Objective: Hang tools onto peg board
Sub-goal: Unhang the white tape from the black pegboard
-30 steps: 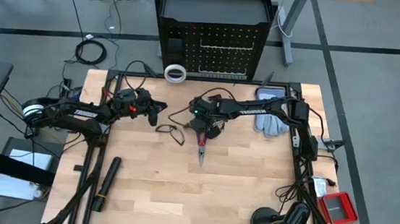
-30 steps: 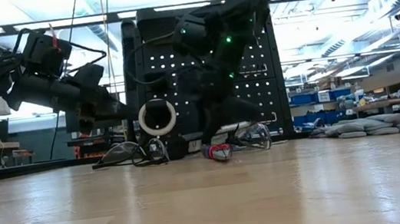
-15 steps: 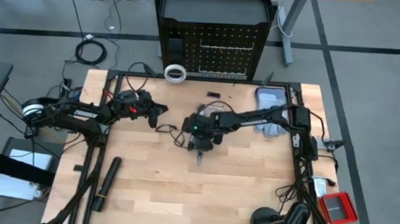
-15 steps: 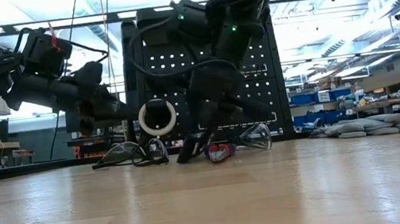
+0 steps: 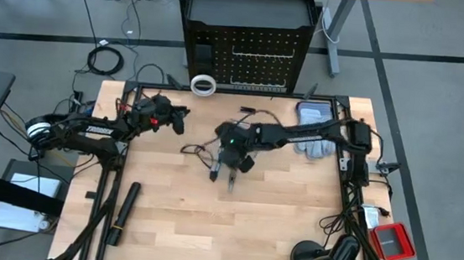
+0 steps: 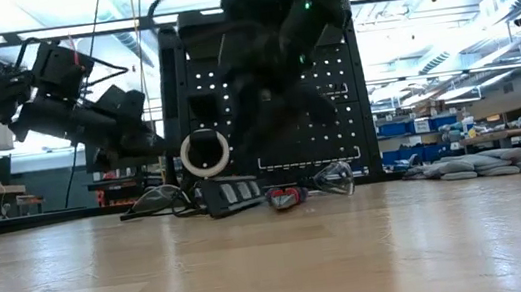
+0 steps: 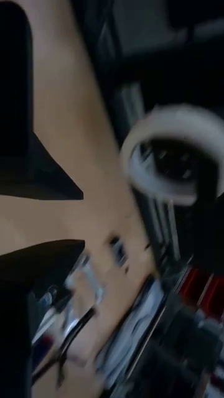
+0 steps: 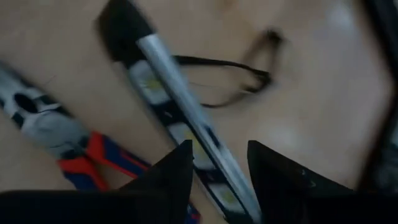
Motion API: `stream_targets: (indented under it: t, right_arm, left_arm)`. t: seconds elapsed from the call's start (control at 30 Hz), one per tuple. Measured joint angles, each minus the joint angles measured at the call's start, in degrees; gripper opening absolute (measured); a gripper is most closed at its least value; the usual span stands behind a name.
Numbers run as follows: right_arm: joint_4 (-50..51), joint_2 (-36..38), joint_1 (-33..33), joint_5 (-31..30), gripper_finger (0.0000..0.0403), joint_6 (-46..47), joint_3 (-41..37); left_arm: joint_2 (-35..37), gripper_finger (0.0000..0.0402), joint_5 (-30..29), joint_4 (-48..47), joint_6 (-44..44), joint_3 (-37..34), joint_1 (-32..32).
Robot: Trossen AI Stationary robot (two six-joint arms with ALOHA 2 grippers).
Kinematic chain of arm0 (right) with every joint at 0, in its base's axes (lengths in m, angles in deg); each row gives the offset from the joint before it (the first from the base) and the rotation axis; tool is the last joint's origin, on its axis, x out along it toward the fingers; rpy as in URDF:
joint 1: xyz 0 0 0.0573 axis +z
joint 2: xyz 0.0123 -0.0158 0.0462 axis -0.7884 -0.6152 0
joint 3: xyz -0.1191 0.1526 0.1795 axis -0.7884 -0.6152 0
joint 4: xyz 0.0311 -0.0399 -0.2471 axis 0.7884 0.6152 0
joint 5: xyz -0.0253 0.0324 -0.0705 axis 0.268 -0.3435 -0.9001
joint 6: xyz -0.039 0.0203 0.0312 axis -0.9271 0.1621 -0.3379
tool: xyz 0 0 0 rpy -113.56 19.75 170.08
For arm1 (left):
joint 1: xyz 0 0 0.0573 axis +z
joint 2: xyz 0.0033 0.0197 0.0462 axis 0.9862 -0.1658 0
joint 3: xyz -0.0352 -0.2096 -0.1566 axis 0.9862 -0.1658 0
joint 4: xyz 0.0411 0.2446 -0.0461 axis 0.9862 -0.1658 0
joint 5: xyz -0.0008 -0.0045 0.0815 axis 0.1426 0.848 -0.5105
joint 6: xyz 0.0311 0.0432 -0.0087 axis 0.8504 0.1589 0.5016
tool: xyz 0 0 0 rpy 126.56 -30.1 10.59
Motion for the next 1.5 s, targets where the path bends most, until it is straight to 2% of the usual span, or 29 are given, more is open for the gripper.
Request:
stream_targets:
  t: [0.2, 0.3, 0.37, 0.47, 0.7, 0.83, 0.97, 1.23, 1.37, 1.5]
  right_arm:
    - [0.2, 6.8, -2.3, 0.4, 0.0165, 7.8, 0.1]
    - [0.3, 9.3, -2.8, -3.1, 0.0162, 14.1, 0.1]
    - [0.5, 11.2, -3.0, -5.5, 0.0162, 20.2, 0.1]
    - [0.6, 13.9, -3.0, -6.0, 0.0163, 27.9, 0.1]
    - [4.8, 18.3, -3.2, -7.2, 0.0161, 36.4, 0.2]
    - [8.4, 19.2, -3.2, -7.3, 0.0162, 38.1, 0.2]
    - [9.7, 19.3, -3.2, -7.3, 0.0160, 38.7, 0.2]
    - [10.1, 19.3, -3.2, -7.2, 0.0160, 40.0, 0.2]
    - [7.4, 19.3, -3.2, -7.1, 0.0159, 39.8, -2.3]
    - [3.2, 19.3, -3.3, -7.1, 0.0160, 39.7, -6.0]
  left_arm:
    - [-1.2, 0.0157, -0.6, 5.7, 5.3, 0.0, 4.7]
    - [-4.1, 0.0186, -0.5, 9.9, 6.5, 0.2, 5.3]
    - [-7.2, 0.0203, -0.5, 9.9, 6.5, 1.4, 5.4]
    - [-13.2, 0.0217, 0.3, 10.3, 7.3, 3.9, 5.3]
    - [-25.8, 0.0219, -0.6, 17.3, 7.0, 8.7, 6.0]
    - [-31.4, 0.0219, -1.3, 20.6, 3.8, 10.2, 6.5]
    - [-36.5, 0.0219, -1.5, 28.4, 1.0, 10.6, 6.5]
    - [-43.7, 0.0219, -7.0, 42.8, -3.1, 10.5, 6.5]
    - [-45.1, 0.0218, -11.0, 44.1, -3.2, 11.3, 6.4]
    - [-45.4, 0.0218, -11.3, 44.1, -3.0, 13.5, 6.5]
